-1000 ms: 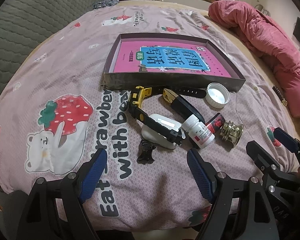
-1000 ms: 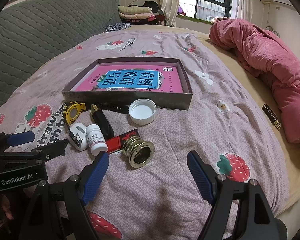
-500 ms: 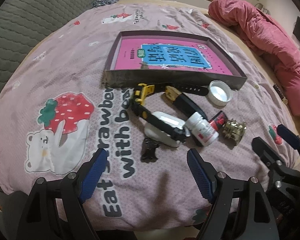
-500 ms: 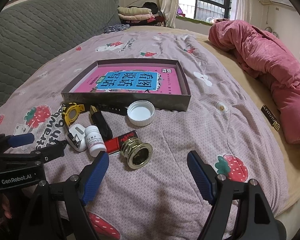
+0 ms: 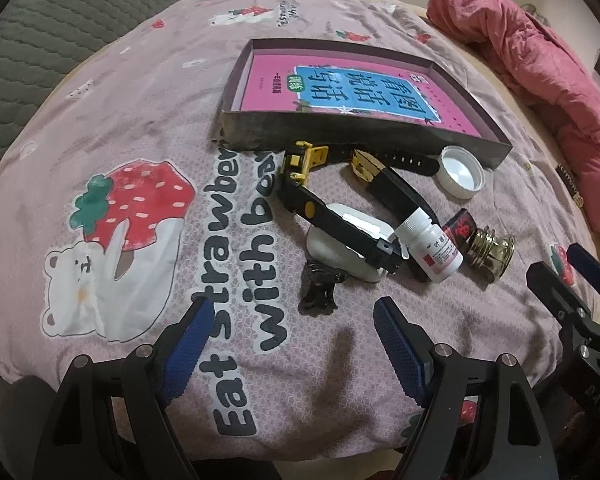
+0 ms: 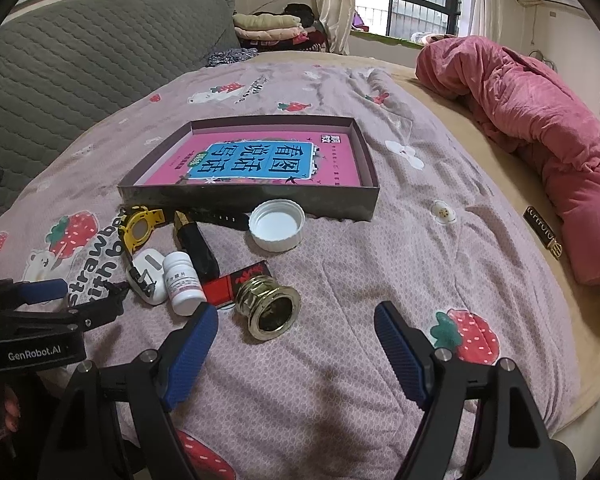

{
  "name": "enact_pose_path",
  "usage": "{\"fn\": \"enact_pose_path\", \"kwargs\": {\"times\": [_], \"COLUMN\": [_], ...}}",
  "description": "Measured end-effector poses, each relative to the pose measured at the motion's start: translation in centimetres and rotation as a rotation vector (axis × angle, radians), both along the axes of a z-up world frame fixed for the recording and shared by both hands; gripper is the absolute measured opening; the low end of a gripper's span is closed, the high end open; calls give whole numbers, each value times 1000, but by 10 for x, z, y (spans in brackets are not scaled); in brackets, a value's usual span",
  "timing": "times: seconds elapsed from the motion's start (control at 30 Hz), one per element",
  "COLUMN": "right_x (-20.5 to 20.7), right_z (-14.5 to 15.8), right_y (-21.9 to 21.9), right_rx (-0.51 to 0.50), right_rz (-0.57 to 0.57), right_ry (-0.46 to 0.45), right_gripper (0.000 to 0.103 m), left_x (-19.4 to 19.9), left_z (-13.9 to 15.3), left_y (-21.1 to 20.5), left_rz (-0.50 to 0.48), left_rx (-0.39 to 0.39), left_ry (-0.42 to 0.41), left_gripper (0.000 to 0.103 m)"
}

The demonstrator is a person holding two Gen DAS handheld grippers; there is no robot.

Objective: Organize rigid objects
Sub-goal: 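Grasp the black clip with the left gripper while the right gripper grasps the gold brass fitting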

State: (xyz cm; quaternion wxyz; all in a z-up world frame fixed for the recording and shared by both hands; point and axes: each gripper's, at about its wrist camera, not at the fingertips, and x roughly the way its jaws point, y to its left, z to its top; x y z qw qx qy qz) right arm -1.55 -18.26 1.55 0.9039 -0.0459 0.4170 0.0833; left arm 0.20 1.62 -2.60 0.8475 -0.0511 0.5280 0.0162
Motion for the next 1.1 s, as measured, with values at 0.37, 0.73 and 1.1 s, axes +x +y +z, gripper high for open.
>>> {"fn": "enact_pose_path", "kwargs": {"times": [0.37,0.73,1.1], "right_x": [10,30,42], "right_z": [-14,-32,-47], "right_y": [-5,4,9], "right_rx": [-10,-39,-50], "right_rz": [0,110,177], "right_ry": [20,48,65], "right_gripper": [80,80,80], "left_x": [11,19,25], "left_z": [-5,-14,-19], "left_y": [-1,-10,-13], "left_rz": [-16,-61,-72], "left_rx": [-17,-48,-49], "left_ry": [5,14,4], "left_gripper": [66,41,27]}}
